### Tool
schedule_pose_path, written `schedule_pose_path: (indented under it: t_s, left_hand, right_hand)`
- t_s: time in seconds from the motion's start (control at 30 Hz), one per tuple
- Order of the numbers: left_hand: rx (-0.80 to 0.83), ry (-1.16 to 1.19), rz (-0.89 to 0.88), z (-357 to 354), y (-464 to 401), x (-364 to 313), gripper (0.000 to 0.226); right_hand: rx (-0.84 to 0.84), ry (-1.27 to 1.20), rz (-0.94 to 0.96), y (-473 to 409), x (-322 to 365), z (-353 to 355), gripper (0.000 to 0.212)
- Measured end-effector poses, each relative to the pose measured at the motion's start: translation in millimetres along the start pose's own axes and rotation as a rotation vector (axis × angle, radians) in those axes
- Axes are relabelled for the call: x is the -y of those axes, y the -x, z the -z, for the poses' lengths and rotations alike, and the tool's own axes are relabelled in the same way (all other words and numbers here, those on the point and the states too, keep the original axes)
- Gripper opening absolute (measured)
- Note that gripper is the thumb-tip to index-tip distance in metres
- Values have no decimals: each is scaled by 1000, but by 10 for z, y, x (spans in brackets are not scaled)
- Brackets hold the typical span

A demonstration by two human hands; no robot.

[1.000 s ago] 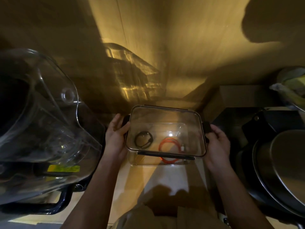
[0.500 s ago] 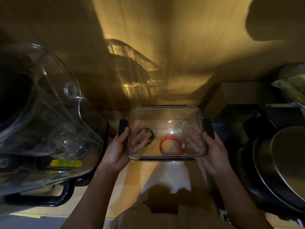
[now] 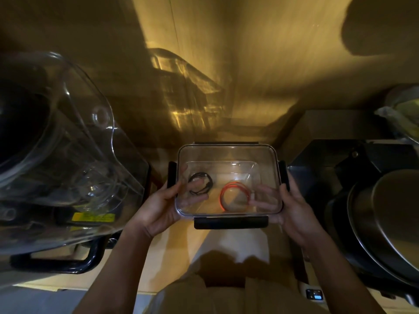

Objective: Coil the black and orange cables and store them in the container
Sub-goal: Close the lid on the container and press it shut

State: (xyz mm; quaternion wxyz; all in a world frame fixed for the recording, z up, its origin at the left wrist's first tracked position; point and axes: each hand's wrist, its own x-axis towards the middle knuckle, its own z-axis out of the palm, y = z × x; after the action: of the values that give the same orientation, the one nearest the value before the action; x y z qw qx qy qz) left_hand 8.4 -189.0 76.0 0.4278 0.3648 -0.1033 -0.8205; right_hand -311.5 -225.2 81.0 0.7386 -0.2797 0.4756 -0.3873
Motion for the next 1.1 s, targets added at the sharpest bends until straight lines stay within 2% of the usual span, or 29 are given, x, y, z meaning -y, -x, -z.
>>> schedule_pose_path:
  t_s: [0.2,0.33,0.47,0.53,0.6,0.77,1.0,1.1]
  left_hand:
    - [-9,-140,15,4,42,49,53]
    - [-176,-292,-11,-17,34,115,43]
    - [-335,-466,-112,55,-35,244,32]
    - [-420,-511,-156,105,-77,318,30]
    - [-502,-536,-195,149,-123,390,27]
    - [-692,-630,-303,198,-240,523,27]
    - [-809,-881,-402,255,-348,533,37]
    - [-839,-936,-380,273,-427,485,38]
  right_hand:
    - [-8,104,7,-42,-76,58,50]
    - [-50,158,41,-88,-173,14,48]
    - [-109,223,84,-166,-310,7,54]
    - [-136,278,87,-221,-383,7,48]
    - [-165,351,71,-259,-444,6,52]
    - [-256,486,162,-318,-547,20,51]
    - [-305,575,194,-367,-536,-55,45]
    - [-329,634,210,-472,-528,-27,44]
